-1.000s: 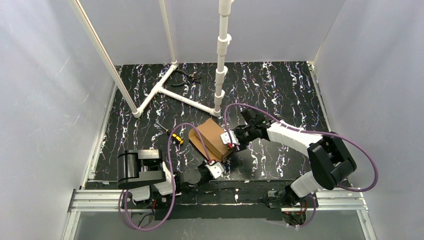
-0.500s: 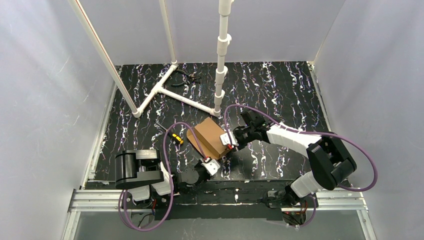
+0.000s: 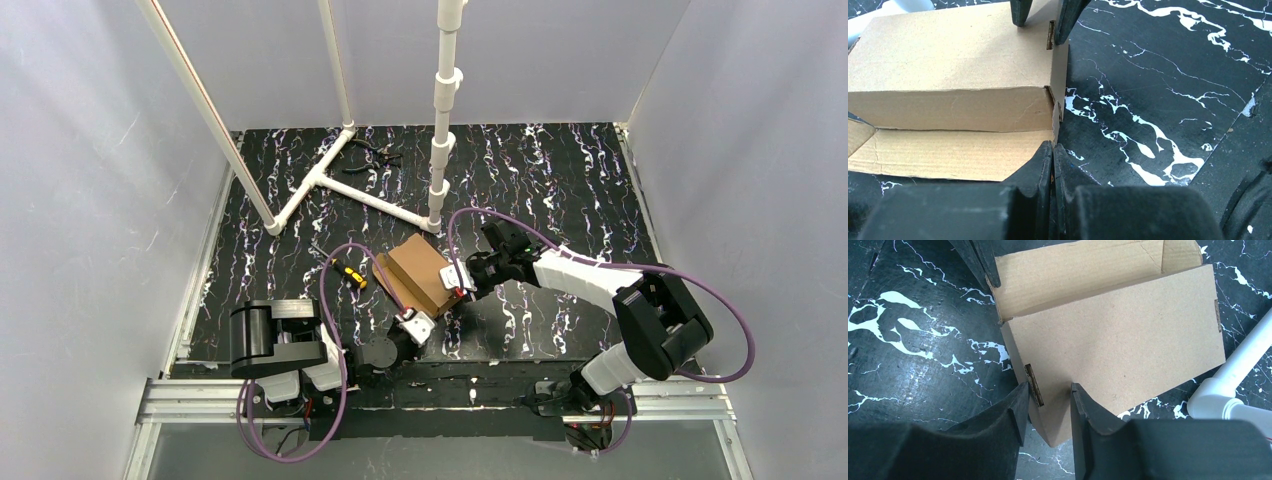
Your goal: Fold the paper box
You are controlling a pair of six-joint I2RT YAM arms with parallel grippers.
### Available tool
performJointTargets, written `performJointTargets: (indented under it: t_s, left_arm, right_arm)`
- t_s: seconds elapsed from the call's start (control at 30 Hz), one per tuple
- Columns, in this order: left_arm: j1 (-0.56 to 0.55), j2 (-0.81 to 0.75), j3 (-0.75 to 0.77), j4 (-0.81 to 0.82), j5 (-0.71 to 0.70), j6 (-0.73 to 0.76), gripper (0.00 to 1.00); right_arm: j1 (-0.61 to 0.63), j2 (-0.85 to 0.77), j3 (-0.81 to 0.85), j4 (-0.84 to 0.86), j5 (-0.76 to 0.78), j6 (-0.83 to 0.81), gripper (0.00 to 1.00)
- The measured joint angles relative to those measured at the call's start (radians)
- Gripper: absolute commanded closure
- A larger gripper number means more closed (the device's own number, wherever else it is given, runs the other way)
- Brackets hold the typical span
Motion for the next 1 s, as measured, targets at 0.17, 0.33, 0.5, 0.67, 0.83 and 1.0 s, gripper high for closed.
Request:
performJointTargets:
  t_s: [0.17,0.33,0.5,0.67,0.83,1.0]
  left_arm:
    - [0.000,0.000,0.000,0.000,-0.014,-0.043,1.00]
    - [0.000,0.000,0.000,0.000,-0.031,-0.076,1.00]
    - [0.000,0.000,0.000,-0.001,-0.045,-0.096,1.00]
    - [0.000,-0.002,0.004,-0.010,-0.056,-0.103,1.00]
    - [0.000,-0.026,0.026,-0.065,-0.068,-0.107,1.00]
    - [0.000,-0.092,0.057,-0.197,-0.082,-0.118,1.00]
  right_arm:
    - [0.000,0.000,0.000,0.000,0.000,0.001,0.59]
    - [0.000,0.000,0.000,0.001,0.000,0.001,0.59]
    - [0.000,0.000,0.000,0.003,0.000,0.001,0.59]
    - [0.000,0.000,0.000,0.003,-0.001,0.001,0.59]
    - [0.000,0.000,0.000,0.003,0.000,0.000,0.59]
    - [0.000,0.000,0.000,0.004,0.000,-0.001,0.60]
